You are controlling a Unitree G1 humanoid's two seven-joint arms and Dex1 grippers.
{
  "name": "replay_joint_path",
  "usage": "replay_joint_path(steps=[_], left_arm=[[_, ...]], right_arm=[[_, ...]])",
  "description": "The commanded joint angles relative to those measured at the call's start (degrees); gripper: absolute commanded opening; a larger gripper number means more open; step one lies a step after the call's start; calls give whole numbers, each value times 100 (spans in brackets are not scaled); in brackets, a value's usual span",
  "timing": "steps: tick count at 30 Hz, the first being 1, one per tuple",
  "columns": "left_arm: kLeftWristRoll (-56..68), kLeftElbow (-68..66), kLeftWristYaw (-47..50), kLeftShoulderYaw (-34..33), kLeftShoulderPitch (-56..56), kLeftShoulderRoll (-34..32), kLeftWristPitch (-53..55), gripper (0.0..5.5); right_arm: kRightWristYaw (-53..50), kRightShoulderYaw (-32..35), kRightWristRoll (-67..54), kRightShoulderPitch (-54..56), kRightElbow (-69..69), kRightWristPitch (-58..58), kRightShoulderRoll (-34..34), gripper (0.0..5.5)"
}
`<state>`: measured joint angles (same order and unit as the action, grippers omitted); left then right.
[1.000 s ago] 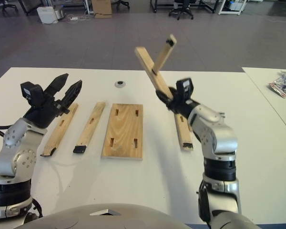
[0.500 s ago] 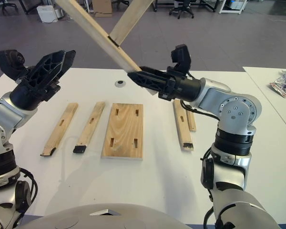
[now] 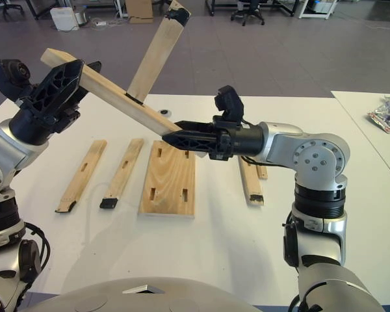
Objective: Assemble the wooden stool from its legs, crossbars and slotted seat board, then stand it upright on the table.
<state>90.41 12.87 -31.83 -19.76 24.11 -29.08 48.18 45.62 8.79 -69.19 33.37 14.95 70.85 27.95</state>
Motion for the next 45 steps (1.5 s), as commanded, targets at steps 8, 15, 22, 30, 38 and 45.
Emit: replay_joint_path(steps=[8, 15, 22, 30, 38, 45], left_arm=[[-112, 179, 96, 21, 0, 94, -87, 208], [-1000, -105, 110, -276, -200, -244, -389, 208], [-3111, -249, -373, -189, -383, -678, -1500, 206], [-3624, -986, -2676, -177, -568, -819, -2333, 206], [-4498, -1479, -4657, 413, -515, -1006, -3243, 206], [-4599, -1277, -5089, 690, -579, -987, -3247, 206]], right_arm=[[-154, -55, -175, 78, 52, -115, -41, 207], [-418, -191, 763, -66, -366, -828, -45, 295], [-499, 211, 1500, -336, -1030, -1497, 216, 305], [-675, 413, 2020, -380, -1511, -1911, 196, 305], [-689, 361, 2208, -313, -1627, -1915, 131, 305], [-617, 338, 2279, -245, -1699, -1890, 155, 305]])
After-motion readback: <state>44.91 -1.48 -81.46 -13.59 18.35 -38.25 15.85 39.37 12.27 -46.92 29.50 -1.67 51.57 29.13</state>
